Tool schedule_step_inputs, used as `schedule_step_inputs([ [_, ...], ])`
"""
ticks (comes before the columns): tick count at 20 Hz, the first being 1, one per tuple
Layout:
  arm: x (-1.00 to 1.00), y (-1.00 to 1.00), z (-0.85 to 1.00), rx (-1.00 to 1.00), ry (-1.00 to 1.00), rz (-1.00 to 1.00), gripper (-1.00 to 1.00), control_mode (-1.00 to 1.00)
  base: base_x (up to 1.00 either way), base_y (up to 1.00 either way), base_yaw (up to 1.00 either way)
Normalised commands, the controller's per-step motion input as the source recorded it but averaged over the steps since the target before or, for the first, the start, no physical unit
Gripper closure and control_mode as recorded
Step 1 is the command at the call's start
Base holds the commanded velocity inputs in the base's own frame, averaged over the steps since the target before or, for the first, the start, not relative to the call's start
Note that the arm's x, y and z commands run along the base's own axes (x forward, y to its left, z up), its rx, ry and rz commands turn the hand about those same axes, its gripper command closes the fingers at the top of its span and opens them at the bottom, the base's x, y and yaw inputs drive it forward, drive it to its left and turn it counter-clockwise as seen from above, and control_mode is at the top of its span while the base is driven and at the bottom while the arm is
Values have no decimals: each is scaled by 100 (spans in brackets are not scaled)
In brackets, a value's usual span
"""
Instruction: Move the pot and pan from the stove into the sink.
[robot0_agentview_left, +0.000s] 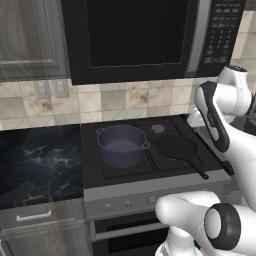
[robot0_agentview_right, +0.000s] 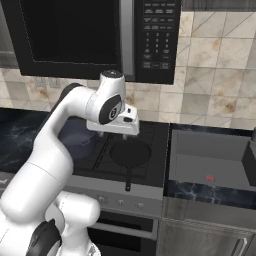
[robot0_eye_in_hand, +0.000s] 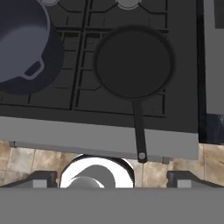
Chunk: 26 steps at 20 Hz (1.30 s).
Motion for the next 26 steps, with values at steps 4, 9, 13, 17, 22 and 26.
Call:
schedule_step_inputs([
  [4, -1, 0, 0, -1, 0, 0, -100, -100, 0, 0, 0],
  [9, 0, 0, -4, -1, 0, 0, -100, -100, 0, 0, 0],
  [13, 0, 0, -24, -5, 0, 2, -100, -100, 0, 0, 0],
  [17, 0, 0, -26, -4, 0, 3, -100, -100, 0, 0, 0],
  [22, 0, 0, -26, -3, -1, 2, -100, -100, 0, 0, 0],
  [26, 0, 0, -24, -2, -2, 1, -100, -100, 0, 0, 0],
])
